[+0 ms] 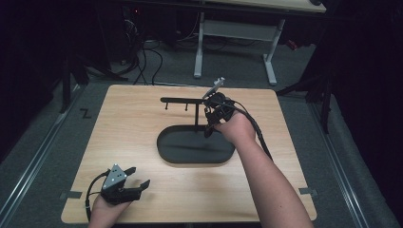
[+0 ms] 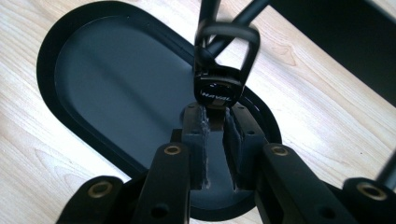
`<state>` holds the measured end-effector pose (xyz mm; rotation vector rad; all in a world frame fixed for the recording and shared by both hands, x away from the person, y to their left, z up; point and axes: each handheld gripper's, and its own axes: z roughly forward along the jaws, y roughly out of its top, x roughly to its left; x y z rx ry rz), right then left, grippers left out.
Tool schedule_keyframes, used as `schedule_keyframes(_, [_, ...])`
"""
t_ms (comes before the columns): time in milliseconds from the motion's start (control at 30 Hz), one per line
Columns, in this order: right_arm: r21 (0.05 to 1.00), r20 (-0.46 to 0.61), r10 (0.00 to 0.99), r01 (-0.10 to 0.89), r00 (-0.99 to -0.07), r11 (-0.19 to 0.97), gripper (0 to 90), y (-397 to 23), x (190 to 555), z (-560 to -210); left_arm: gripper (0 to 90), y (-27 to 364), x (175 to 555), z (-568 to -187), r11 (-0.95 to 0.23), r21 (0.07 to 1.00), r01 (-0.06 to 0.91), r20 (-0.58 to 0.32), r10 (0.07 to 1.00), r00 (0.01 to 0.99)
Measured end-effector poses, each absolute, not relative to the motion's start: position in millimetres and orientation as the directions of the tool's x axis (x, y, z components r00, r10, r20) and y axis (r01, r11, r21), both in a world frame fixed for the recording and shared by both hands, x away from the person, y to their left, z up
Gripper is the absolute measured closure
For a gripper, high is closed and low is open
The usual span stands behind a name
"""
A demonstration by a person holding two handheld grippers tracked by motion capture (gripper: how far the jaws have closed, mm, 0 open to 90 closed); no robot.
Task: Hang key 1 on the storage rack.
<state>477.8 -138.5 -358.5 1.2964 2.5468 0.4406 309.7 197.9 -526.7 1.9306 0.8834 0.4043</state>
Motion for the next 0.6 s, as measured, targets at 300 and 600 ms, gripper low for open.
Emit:
schedule_keyframes(300, [0.377, -0.07, 0.81, 0.737, -0.582, 0.562, 73.1, -139.8, 471.8, -359.3, 24.5, 196.9, 310.0, -527.2, -0.295, 0.863, 0.41, -0.078, 0.725, 0.685])
schedule_keyframes(600, [0.379, -0.068, 0.808, 0.734, -0.585, 0.563, 66.0, -147.4, 456.3, -362.2, 24.5, 195.5, 310.1, -526.9, -0.303, 0.86, 0.411, -0.074, 0.722, 0.687])
